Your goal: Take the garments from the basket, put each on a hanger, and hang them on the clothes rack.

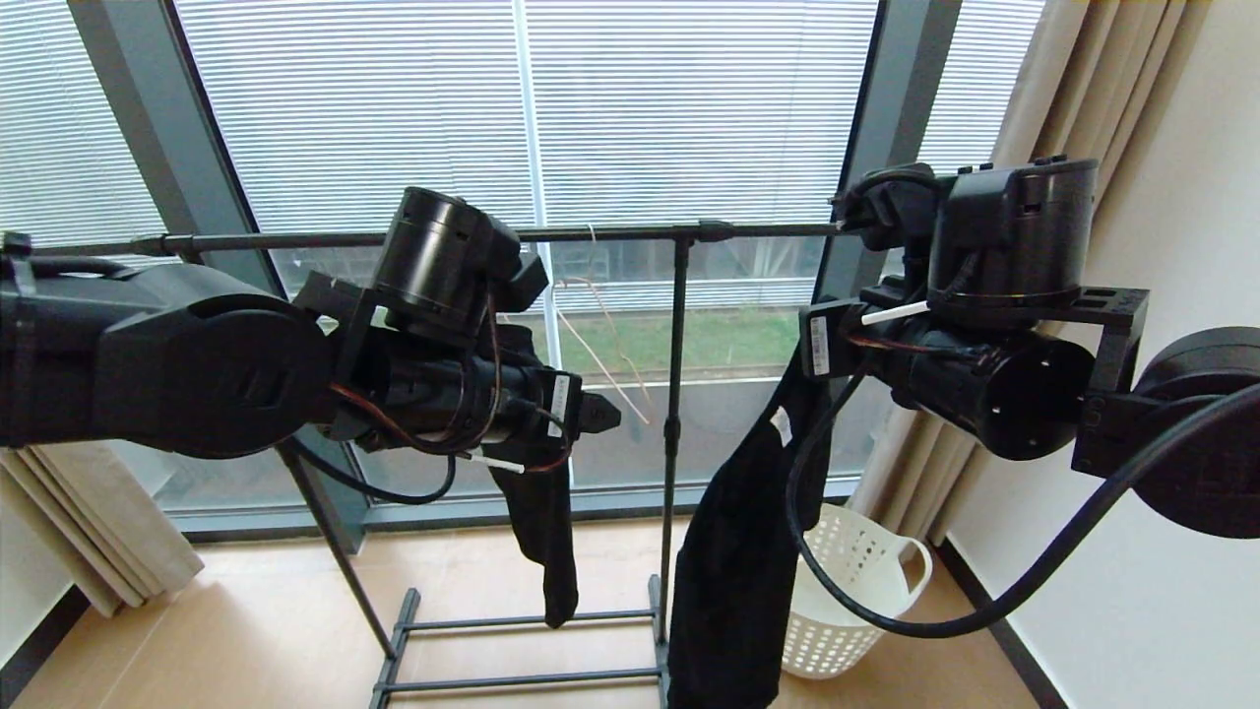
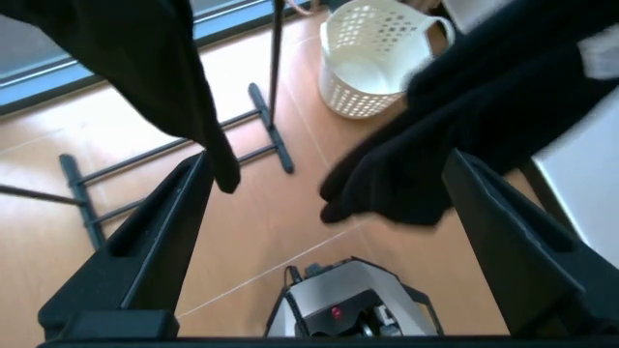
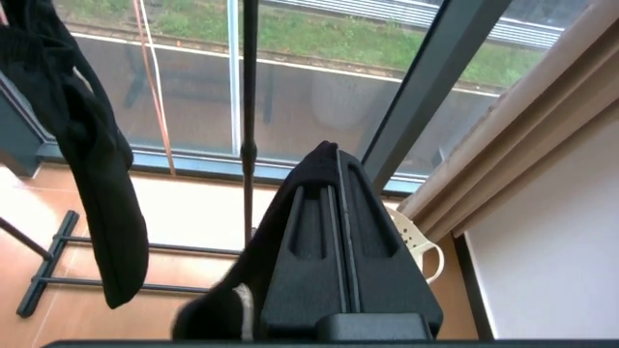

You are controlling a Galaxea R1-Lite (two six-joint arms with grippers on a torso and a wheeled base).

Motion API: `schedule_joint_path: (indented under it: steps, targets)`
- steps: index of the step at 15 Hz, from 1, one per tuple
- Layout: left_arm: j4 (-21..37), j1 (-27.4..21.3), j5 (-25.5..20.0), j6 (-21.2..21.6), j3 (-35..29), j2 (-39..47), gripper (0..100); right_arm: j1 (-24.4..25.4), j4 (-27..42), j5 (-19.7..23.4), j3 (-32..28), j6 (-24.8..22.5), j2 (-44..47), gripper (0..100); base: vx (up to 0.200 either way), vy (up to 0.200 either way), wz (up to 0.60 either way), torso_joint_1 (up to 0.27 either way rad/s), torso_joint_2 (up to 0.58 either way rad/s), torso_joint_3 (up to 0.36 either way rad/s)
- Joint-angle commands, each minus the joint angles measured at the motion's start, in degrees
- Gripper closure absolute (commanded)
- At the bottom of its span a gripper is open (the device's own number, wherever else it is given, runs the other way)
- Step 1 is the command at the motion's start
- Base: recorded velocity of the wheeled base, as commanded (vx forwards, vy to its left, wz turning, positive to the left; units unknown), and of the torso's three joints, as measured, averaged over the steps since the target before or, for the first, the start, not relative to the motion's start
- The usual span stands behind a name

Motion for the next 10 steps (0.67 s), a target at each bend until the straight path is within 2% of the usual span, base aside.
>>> schedule_joint_path:
  steps: [1, 7, 10]
  targets:
    - [0.0, -0.2, 0.1, -0.1, -0.5, 1.9, 0, 0.0, 0.0, 0.0, 0.0, 0.0, -0.6, 100, 0.200, 0.000, 0.00, 0.002, 0.00, 0.002]
    - [0.0, -0.3, 0.2, -0.2, -0.4, 1.9, 0, 0.0, 0.0, -0.1, 0.0, 0.0, -0.6, 100, 0.200, 0.000, 0.00, 0.009, 0.00, 0.002]
    - [0.0, -0.8, 0.3, -0.2, -0.3, 1.9, 0, 0.0, 0.0, -0.1, 0.2, 0.0, -0.5, 100, 0.200, -0.200, 0.00, 0.002, 0.00, 0.001]
